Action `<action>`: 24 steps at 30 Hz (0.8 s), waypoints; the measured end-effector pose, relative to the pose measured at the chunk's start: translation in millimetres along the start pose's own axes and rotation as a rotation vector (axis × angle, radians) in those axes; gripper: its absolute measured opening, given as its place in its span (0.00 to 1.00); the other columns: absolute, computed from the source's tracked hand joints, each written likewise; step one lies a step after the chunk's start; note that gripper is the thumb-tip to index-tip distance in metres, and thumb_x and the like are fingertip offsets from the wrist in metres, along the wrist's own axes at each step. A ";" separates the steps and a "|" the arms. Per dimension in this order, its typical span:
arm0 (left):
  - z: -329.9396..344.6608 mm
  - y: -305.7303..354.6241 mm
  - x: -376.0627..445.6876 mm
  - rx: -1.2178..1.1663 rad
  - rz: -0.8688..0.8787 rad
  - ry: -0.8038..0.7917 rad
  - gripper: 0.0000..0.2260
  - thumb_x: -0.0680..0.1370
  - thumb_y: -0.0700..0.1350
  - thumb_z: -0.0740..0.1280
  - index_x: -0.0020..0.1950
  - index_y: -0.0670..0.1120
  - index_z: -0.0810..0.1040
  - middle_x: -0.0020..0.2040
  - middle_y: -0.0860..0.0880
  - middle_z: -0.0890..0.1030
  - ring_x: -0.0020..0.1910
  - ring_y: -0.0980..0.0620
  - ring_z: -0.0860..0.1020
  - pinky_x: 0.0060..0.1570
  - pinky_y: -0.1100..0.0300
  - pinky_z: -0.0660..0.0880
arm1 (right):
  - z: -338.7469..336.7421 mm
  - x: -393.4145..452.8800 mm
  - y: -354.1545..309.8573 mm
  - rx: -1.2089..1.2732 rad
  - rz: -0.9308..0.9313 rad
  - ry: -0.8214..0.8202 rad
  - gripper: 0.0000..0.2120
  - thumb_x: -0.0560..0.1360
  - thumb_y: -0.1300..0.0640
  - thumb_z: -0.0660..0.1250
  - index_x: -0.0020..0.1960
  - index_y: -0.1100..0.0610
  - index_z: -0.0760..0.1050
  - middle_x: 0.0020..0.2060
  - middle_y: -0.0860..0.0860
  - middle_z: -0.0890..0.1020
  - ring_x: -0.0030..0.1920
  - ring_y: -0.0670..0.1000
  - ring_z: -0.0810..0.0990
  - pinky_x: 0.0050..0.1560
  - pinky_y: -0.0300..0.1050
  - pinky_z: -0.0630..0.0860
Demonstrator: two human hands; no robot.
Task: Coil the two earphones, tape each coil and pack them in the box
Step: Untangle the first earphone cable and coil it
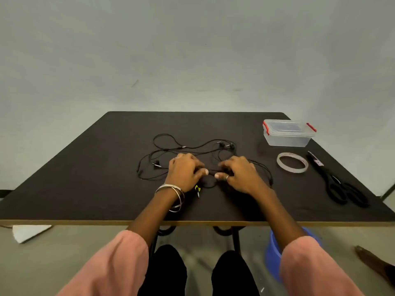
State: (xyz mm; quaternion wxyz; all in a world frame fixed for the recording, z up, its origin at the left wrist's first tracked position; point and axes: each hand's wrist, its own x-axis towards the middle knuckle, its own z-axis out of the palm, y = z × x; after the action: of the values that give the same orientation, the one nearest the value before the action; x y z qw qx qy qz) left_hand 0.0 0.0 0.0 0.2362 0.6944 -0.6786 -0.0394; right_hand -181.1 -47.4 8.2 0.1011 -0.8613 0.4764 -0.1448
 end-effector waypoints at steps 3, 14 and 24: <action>1.1 3.6 -3.6 0.103 -0.025 -0.027 0.10 0.77 0.53 0.66 0.55 0.55 0.82 0.56 0.52 0.78 0.64 0.47 0.68 0.68 0.46 0.55 | 0.1 -1.2 -6.1 -0.100 0.010 -0.063 0.17 0.76 0.44 0.65 0.62 0.49 0.77 0.58 0.52 0.75 0.63 0.55 0.69 0.62 0.58 0.66; -27.6 12.6 12.6 -0.218 0.030 0.062 0.09 0.74 0.59 0.66 0.49 0.57 0.81 0.50 0.55 0.80 0.57 0.53 0.73 0.63 0.44 0.64 | -49.9 11.9 -22.0 0.322 -0.116 0.164 0.11 0.74 0.60 0.66 0.40 0.44 0.74 0.47 0.42 0.75 0.56 0.47 0.70 0.59 0.52 0.65; -134.3 36.4 48.8 -0.903 -0.057 0.231 0.11 0.81 0.44 0.62 0.41 0.44 0.81 0.28 0.49 0.73 0.23 0.58 0.69 0.26 0.62 0.69 | -116.4 40.1 -5.0 1.062 -0.048 -0.022 0.08 0.73 0.66 0.69 0.52 0.64 0.80 0.32 0.54 0.78 0.30 0.49 0.75 0.41 0.47 0.78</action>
State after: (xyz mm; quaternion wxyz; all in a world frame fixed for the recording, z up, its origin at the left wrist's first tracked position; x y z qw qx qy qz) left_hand 20.5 -8.8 145.7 0.5875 0.5403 -0.5435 -0.2597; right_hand -197.2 -83.0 125.1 0.5250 -0.7036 0.3163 -0.3596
